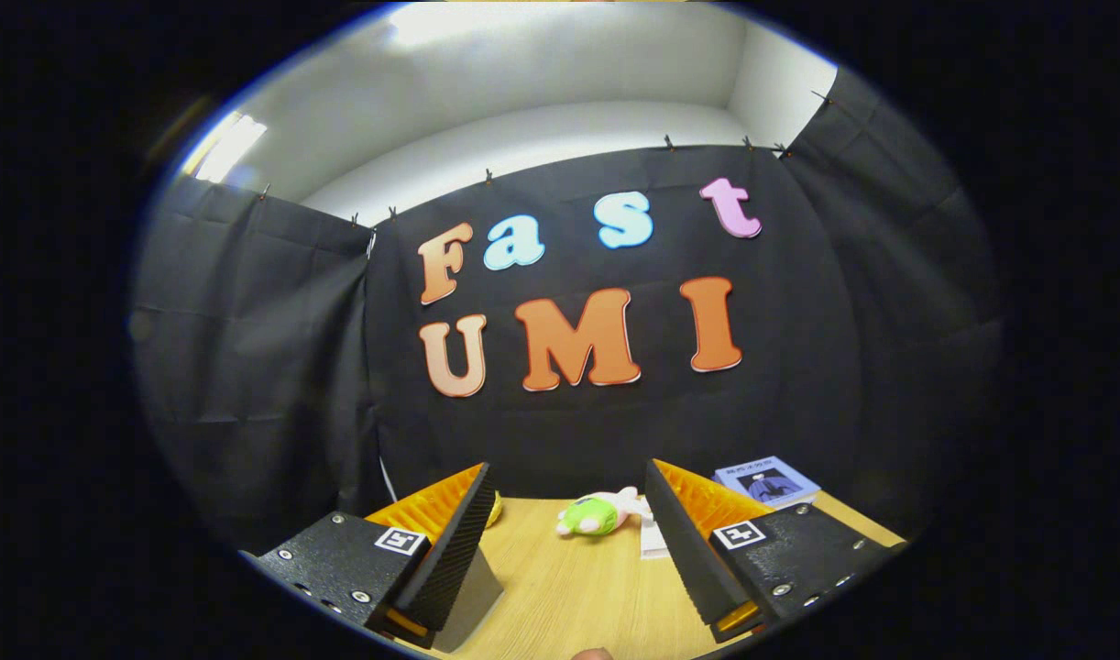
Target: Open the storage box then place both shoes into the box .Put the left shoe in first, then the right shoe, with the right side of both shoes facing outward in a uniform manner.
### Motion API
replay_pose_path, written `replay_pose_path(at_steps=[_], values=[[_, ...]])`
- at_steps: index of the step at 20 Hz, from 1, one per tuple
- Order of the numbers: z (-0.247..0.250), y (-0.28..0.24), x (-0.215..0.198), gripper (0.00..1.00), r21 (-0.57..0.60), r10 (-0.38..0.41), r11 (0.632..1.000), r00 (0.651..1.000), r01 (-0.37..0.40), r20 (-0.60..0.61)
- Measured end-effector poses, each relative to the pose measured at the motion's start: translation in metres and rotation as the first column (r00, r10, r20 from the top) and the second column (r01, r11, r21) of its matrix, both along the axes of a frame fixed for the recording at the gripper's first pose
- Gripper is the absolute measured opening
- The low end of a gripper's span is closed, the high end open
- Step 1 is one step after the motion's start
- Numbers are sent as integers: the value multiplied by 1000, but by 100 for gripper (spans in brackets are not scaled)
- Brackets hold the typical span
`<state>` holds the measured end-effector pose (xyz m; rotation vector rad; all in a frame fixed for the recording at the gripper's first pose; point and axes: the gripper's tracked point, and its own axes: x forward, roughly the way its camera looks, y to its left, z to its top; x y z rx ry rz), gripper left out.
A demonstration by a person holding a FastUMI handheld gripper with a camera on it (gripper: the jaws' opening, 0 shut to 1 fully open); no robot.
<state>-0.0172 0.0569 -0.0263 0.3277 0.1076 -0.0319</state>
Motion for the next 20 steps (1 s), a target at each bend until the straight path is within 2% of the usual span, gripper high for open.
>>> replay_pose_path(at_steps=[5, 10, 20], values=[[28, -30, -7, 98, -69, -78, 994, 987, 89, 138], [27, -40, -12, 98, -183, -99, 975, 980, 130, 170], [27, -47, -11, 98, -127, -100, 984, 979, 123, 179]])
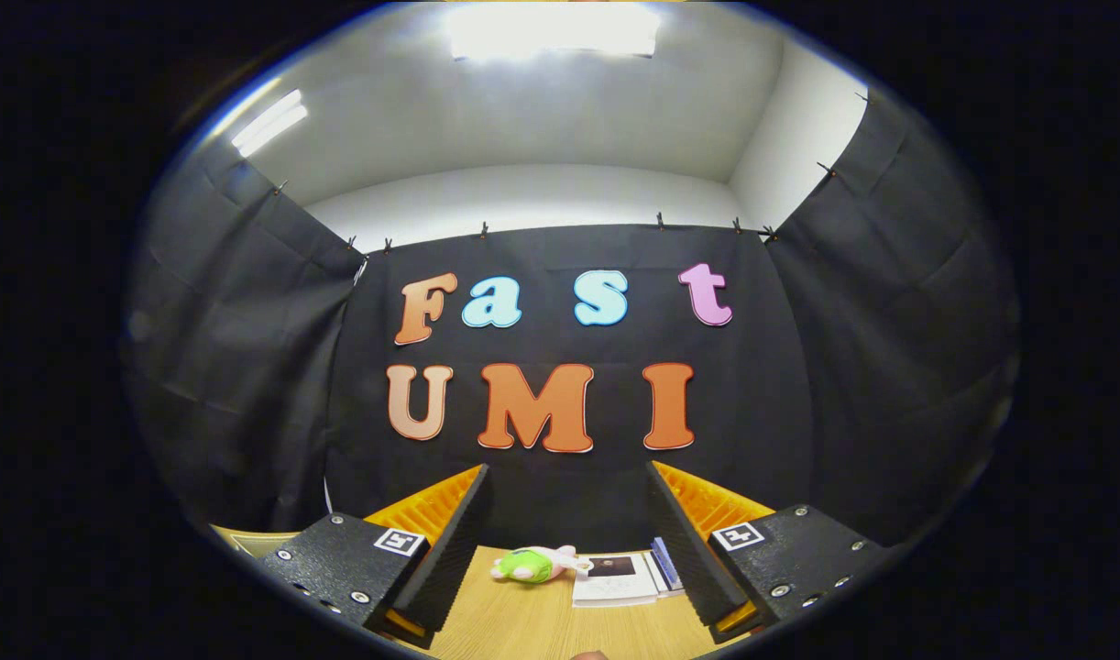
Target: Open the storage box then place both shoes into the box .Put the left shoe in first, then the right shoe, with the right side of both shoes facing outward in a uniform manner.
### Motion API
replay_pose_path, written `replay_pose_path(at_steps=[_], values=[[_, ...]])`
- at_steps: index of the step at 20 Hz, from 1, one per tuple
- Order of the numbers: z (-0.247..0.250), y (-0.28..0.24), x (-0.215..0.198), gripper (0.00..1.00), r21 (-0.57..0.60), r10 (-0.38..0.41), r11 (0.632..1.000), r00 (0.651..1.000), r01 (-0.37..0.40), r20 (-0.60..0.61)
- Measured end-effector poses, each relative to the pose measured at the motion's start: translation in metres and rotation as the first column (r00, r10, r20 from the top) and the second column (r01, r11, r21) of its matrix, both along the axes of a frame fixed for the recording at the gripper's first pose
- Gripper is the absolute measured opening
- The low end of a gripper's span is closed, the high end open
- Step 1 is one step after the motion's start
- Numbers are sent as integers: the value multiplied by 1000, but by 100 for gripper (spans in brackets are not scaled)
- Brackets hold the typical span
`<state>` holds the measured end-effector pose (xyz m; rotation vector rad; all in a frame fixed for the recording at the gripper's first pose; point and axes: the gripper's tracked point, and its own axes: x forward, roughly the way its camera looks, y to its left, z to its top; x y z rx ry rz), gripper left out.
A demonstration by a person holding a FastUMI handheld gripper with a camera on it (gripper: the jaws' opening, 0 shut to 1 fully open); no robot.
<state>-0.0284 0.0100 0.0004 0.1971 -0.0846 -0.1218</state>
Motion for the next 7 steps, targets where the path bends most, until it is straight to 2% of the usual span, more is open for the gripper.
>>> replay_pose_path(at_steps=[7], values=[[1, 10, 2, 98, -12, 15, 1000, 1000, -15, 6]])
